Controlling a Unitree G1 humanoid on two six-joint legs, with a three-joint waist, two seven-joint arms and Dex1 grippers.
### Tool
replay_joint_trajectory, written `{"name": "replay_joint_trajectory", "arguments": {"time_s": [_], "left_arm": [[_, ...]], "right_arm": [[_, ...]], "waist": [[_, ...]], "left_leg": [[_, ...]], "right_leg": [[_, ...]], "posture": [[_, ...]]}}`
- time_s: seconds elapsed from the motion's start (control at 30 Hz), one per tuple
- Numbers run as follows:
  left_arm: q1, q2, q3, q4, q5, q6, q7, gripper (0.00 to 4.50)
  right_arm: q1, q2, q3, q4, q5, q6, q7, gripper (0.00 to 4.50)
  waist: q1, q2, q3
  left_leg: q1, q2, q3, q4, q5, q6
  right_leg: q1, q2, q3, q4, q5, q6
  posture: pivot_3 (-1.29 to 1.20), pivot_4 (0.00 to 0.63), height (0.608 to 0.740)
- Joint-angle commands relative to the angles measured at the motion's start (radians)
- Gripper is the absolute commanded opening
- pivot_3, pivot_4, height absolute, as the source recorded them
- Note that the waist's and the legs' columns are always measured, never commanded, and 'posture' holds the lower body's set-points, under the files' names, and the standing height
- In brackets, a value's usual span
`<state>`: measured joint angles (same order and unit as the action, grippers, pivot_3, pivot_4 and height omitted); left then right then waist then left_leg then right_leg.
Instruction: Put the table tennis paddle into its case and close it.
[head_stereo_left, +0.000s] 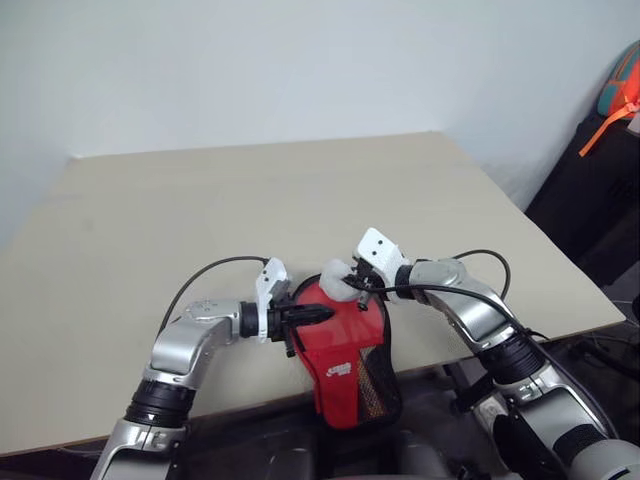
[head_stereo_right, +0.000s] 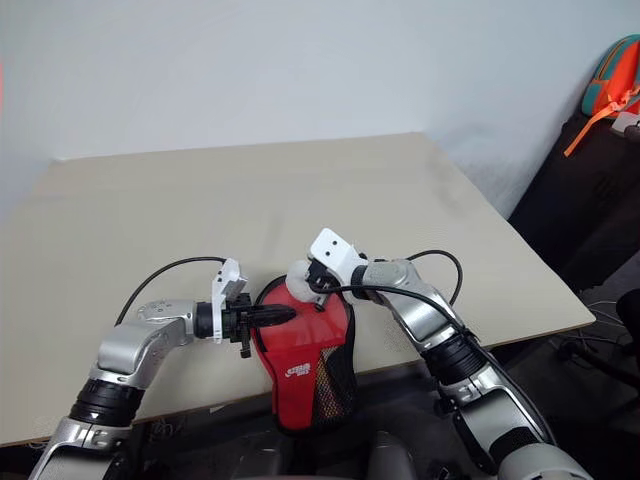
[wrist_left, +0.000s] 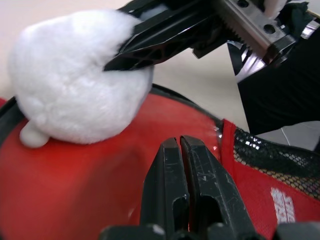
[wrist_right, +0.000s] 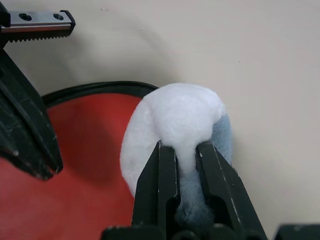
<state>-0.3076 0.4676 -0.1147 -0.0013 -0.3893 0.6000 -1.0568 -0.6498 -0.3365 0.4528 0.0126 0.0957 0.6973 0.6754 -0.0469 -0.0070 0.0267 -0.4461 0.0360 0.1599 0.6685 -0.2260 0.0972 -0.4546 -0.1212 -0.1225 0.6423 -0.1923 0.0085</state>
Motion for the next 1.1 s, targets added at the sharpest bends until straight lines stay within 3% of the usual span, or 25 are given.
{"name": "replay_joint_trajectory", "arguments": {"time_s": [0.03,0.67,1.1], "left_arm": [[-0.037,-0.02,-0.043,0.036,0.076,-0.14,0.029,0.0],[-0.04,-0.058,-0.138,0.296,0.256,-0.396,0.08,0.0],[-0.059,-0.05,-0.155,0.388,0.271,-0.445,0.058,0.0]], "right_arm": [[-0.06,-0.004,-0.046,0.059,-0.033,-0.025,-0.019,0.01],[-0.168,-0.023,-0.118,0.299,-0.087,-0.117,-0.031,0.01],[-0.06,-0.192,-0.16,0.195,-0.077,-0.087,0.03,0.01]], "waist": [[0.0,0.0,0.0],[0.001,0.005,-0.003],[0.004,0.009,-0.005]], "left_leg": [[0.0,0.0,0.0,0.0,0.0,0.0],[0.001,0.0,0.0,0.0,0.0,0.0],[0.003,-0.001,-0.002,0.002,0.0,0.0]], "right_leg": [[0.0,0.0,0.0,0.0,0.0,-0.001],[0.001,0.0,0.0,0.0,0.004,-0.002],[0.004,-0.001,-0.001,-0.001,0.001,0.002]], "posture": [[0.0,0.0,0.715],[0.0,0.0,0.715],[0.0,0.0,0.715]]}}
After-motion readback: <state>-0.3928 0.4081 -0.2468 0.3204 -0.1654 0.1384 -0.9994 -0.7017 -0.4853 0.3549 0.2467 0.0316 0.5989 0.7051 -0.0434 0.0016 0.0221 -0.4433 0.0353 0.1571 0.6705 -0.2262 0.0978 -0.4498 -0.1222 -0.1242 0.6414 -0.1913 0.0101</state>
